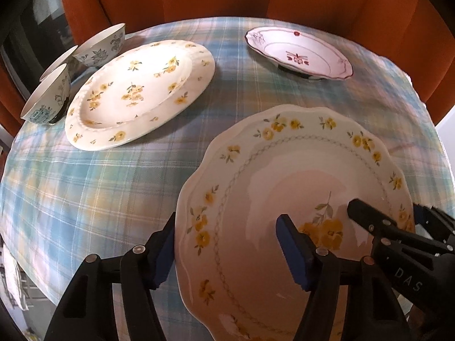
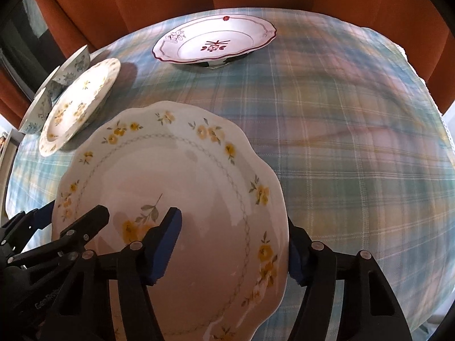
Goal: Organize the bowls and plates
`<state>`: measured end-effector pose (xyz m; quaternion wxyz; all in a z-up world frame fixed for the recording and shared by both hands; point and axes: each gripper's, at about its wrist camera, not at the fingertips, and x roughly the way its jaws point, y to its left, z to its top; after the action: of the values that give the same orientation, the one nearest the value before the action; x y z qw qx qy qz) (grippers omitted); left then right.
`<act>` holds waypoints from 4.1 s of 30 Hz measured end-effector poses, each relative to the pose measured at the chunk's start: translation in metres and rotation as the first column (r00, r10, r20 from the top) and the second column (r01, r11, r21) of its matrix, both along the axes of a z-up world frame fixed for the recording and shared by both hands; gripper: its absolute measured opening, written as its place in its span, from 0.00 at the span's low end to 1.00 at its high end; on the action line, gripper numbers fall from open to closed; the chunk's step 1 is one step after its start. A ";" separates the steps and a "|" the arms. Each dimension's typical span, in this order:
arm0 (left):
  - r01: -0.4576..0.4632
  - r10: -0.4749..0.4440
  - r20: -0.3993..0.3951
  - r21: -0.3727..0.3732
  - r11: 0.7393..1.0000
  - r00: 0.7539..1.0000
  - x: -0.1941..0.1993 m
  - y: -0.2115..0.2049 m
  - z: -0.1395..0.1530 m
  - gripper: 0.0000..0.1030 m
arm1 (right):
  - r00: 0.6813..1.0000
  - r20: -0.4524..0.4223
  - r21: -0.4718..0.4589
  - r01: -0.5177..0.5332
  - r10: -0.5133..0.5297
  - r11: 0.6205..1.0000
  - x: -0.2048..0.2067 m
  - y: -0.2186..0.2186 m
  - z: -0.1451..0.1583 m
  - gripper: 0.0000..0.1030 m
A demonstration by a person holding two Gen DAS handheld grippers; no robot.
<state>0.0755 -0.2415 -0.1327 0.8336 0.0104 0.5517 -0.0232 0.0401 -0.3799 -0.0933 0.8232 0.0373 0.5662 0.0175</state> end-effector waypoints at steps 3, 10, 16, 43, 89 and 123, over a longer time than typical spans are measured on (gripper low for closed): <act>0.002 -0.002 -0.010 -0.010 1.000 1.000 0.007 -0.001 -0.001 0.68 | 1.000 0.004 -0.009 -0.001 0.001 1.000 0.002 0.000 0.000 0.67; 0.015 -0.016 -0.024 -0.033 0.999 1.000 0.006 0.010 0.001 0.68 | 1.000 -0.004 -0.033 0.007 -0.007 0.999 0.006 0.006 0.003 0.67; 0.055 -0.054 0.038 -0.032 0.998 0.998 0.002 0.028 0.017 0.68 | 0.999 0.047 -0.059 0.015 -0.012 0.998 0.000 0.027 0.019 0.67; 0.092 -0.086 0.106 -0.045 0.995 0.991 0.002 0.267 0.045 0.68 | 0.989 0.133 -0.071 0.077 -0.067 0.995 -0.005 0.256 0.037 0.67; 0.063 -0.061 0.028 -0.062 0.996 0.998 0.029 0.372 0.038 0.88 | 0.999 0.011 -0.077 0.037 -0.036 0.996 0.048 0.360 0.026 0.68; -0.054 0.055 0.008 -0.046 0.997 0.998 0.129 0.185 0.024 0.91 | 0.993 0.098 -0.015 0.069 -0.067 0.998 0.148 0.155 0.037 0.77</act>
<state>0.2050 -0.0564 -0.1085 0.8367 -0.0237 0.5470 -0.0132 0.1880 -0.2248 -0.0567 0.8503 0.0480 0.5240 -0.0139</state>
